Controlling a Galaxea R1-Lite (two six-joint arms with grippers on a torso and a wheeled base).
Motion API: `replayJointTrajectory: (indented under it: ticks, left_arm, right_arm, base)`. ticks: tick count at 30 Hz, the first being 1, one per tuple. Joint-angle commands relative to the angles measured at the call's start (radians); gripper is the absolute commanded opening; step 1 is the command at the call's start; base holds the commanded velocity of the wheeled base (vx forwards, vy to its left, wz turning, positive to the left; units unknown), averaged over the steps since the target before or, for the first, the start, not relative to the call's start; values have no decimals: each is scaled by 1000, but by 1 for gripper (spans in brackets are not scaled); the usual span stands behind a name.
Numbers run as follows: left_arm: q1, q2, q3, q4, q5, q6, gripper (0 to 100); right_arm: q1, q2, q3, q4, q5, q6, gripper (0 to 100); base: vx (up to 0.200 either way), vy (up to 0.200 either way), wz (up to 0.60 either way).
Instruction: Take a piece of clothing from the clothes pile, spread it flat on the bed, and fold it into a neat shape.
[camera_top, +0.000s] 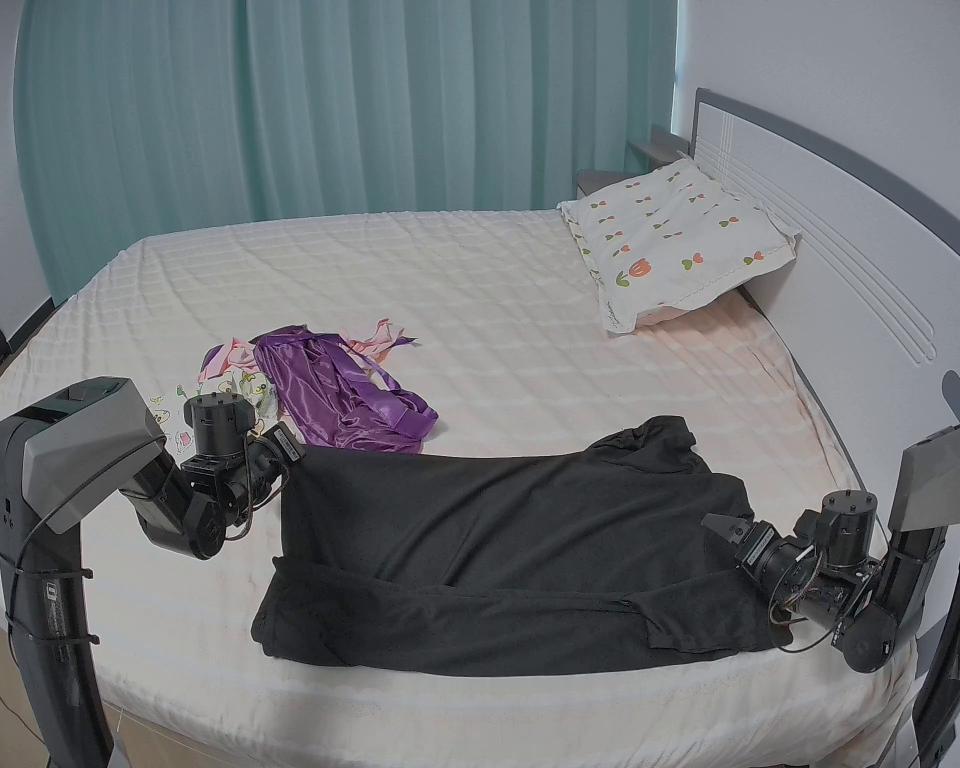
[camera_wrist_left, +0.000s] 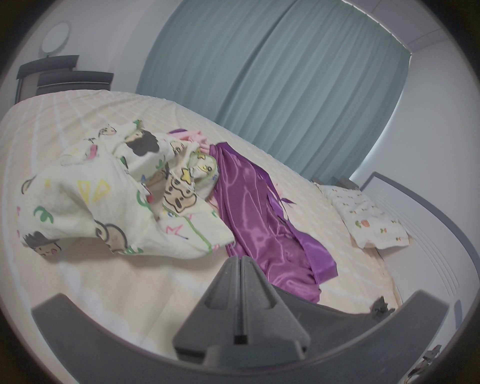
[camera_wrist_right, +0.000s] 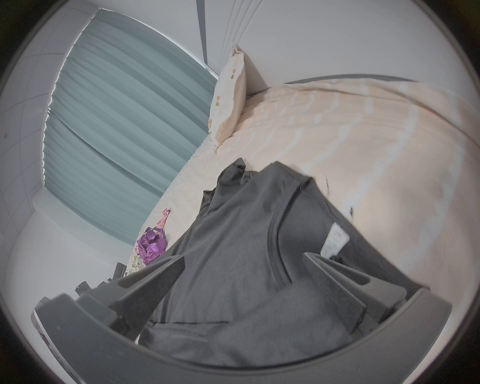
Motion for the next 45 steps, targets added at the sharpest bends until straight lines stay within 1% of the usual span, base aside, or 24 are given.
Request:
replayJointTrajectory:
  ticks: [1,2,4,6,7,8,10,11,12,13,17,19,20,22,29,31,34,41,42,45]
  left_arm:
    - [-4,-34,1,-2,44,-25,0]
    - [-4,-44,5,0,73,-42,0]
    - [-4,-52,15,0,74,-43,0]
    - [-4,-52,15,0,76,-43,0]
    - [-4,-54,18,0,79,-43,0]
    - [-4,-54,18,0,82,-43,0]
    - [-4,-54,20,0,97,-43,0]
    - [-4,-54,21,0,108,-43,0]
    - [-4,-54,21,0,108,-43,0]
    - [-4,-55,23,0,114,-43,0]
    - [-4,-67,34,0,113,-43,0]
    - [-4,-69,34,0,114,-43,0]
    - [-6,-70,34,0,114,-43,0]
    - [-10,-75,35,0,114,-43,0]
    - [-30,-115,74,0,114,-43,0]
    - [-41,-127,86,0,114,-43,0]
    - [-52,-138,104,0,114,-43,0]
    - [-55,-133,110,0,113,-45,0]
    - [-55,-133,110,0,114,-45,0]
    - [-53,-132,110,0,113,-46,0]
  right_arm:
    - [-57,21,-84,41,31,-42,100]
    - [-88,18,-166,116,51,-76,100]
    - [-113,21,-249,195,80,-107,100]
    - [-119,25,-270,218,88,-116,100]
    - [-150,37,-359,300,126,-148,100]
    - [-159,43,-391,326,140,-157,100]
    - [-171,52,-448,370,163,-169,100]
    - [-182,61,-503,409,178,-183,100]
    - [-182,61,-503,409,178,-183,100]
    - [-192,75,-563,449,197,-209,100]
    - [-205,114,-681,534,227,-294,100]
    - [-206,135,-730,571,246,-312,100]
    - [-205,161,-793,600,258,-314,100]
    - [-196,195,-862,626,260,-311,100]
    - [-163,327,-1060,715,226,-317,100]
    - [-145,367,-1146,778,209,-318,100]
    - [-137,416,-1233,803,175,-327,100]
    - [-137,469,-1312,835,169,-355,100]
    - [-137,471,-1313,837,169,-355,0]
    - [-137,471,-1318,835,168,-355,0]
  base:
    - [0,0,0]
    - [0,0,0]
    - [0,0,0]
    - [0,0,0]
    - [0,0,0]
    - [0,0,0]
    - [0,0,0]
    - [0,0,0]
    - [0,0,0]
    - [0,0,0]
    - [0,0,0]
    - [0,0,0]
    - [0,0,0]
    - [0,0,0]
    - [0,0,0]
    - [0,0,0]
    - [0,0,0]
    - [0,0,0]
    - [0,0,0]
    - [0,0,0]
